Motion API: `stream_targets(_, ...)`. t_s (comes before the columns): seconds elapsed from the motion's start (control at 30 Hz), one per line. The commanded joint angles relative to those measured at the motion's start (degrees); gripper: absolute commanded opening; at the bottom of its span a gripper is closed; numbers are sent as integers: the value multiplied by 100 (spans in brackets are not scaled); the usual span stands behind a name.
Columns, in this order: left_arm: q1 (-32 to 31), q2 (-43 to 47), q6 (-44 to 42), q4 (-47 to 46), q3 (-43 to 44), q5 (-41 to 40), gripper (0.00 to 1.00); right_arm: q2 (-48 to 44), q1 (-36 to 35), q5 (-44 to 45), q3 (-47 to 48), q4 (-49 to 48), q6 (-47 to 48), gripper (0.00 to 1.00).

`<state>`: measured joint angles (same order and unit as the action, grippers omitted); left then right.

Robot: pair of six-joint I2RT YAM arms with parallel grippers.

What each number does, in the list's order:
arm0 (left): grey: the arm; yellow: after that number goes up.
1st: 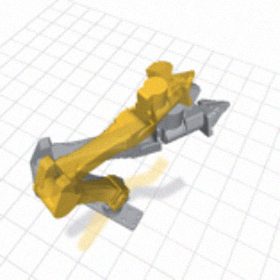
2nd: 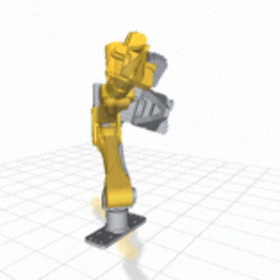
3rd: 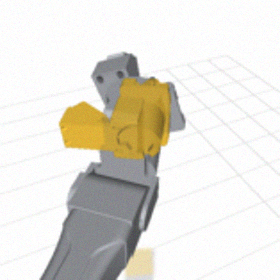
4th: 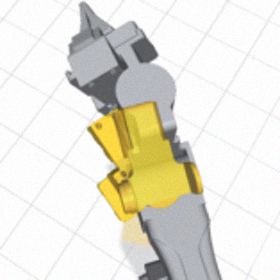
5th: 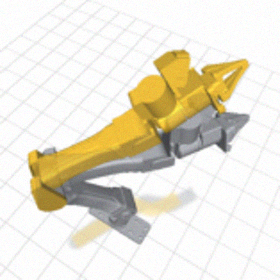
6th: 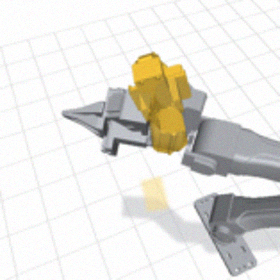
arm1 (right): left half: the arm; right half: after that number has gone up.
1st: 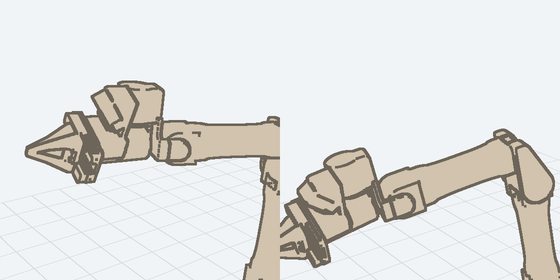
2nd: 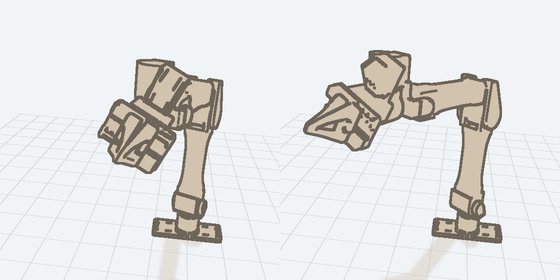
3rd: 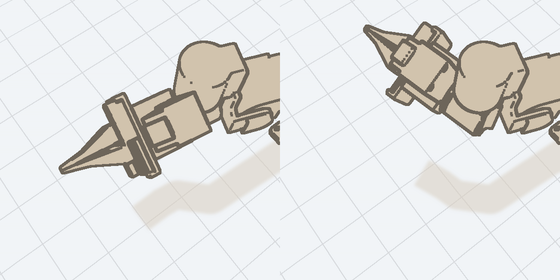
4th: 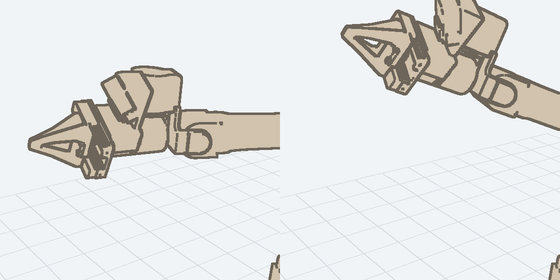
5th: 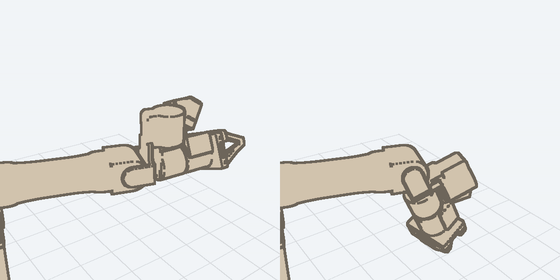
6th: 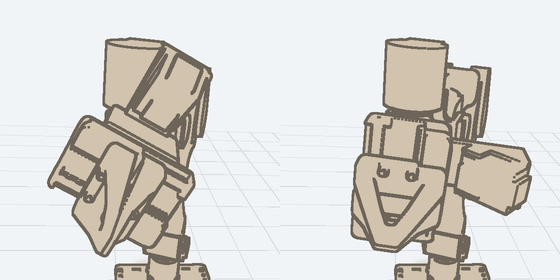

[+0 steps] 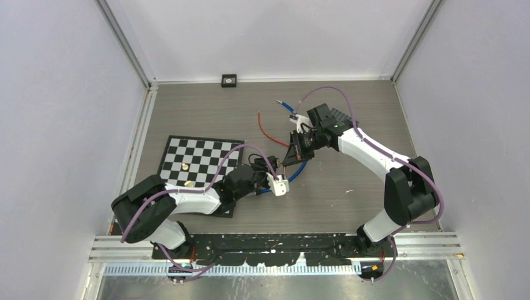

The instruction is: Unlock with the key

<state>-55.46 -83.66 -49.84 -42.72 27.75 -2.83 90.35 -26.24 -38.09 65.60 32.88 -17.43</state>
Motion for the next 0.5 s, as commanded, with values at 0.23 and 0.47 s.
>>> stream_targets(0.23, 132, 490, 630, -301, 28, 1208, 0, -683, -497, 1140, -5, -298, 1093, 1)
stream_targets(0.47, 185, 483, 733, -184, 145, 1146, 0, -597, -540, 1176, -61, -425, 834, 0)
